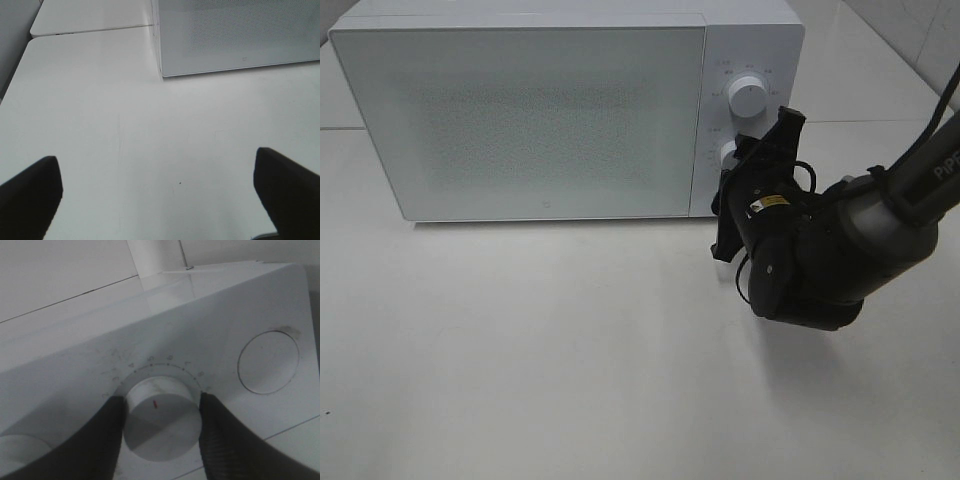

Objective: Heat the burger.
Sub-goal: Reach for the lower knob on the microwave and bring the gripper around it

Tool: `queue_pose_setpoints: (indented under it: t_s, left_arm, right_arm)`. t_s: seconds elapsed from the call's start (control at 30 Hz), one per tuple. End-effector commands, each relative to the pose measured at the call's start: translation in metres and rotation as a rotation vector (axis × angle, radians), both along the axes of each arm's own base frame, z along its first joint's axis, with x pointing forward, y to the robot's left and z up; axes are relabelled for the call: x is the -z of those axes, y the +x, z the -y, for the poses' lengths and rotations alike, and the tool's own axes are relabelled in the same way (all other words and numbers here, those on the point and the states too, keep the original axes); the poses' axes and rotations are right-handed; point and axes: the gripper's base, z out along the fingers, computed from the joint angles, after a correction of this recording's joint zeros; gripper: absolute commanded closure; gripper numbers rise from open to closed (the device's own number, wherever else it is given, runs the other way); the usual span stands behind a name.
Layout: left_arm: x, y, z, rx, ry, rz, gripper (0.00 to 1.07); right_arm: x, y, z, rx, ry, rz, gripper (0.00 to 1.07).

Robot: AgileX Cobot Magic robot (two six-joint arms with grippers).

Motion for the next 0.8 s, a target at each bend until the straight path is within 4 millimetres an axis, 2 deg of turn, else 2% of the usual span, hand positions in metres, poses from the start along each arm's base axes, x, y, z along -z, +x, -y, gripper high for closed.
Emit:
queue_pose_setpoints:
  t_s: [0.03,0.53,0.63,0.73,0.77,0.8]
  left_arm:
    - [0.0005,-0.0037,0.0008,0.002,-0.005,0.026,0.08]
    - [0.0005,-0.0037,0.0008,0.002,-0.005,0.026,0.09]
    - [0.0005,-0.0037,0.0008,0.002,-0.005,0.026,0.09]
    - [0.0005,-0.0037,0.0008,0.002,-0.005,0.026,0.09]
    - [0.0005,-0.0037,0.0008,0.002,-0.005,0.026,0.09]
    - [0.0005,-0.0037,0.0008,0.002,-0.005,0.026,0.09]
  right_arm:
    - [-0.0290,0.0147,-0.0167,-0.096,0.020,0.190,1.07]
    - [-0.0267,0.0134,-0.0146,-0.086,-0.019,0.178,1.06]
    - [-0.0261,0.0132,-0.0150,-0.089,-0.025,0.172,1.03]
    - [-0.0250,0.0130,-0.0157,-0.098,-0.023,0.144,0.97]
    - [-0.0249,0.0125,-0.0163,-0.107,-0.022,0.114,0.91]
    - [-0.0249,0.0125,-0.0163,-0.107,-0.022,0.114,0.91]
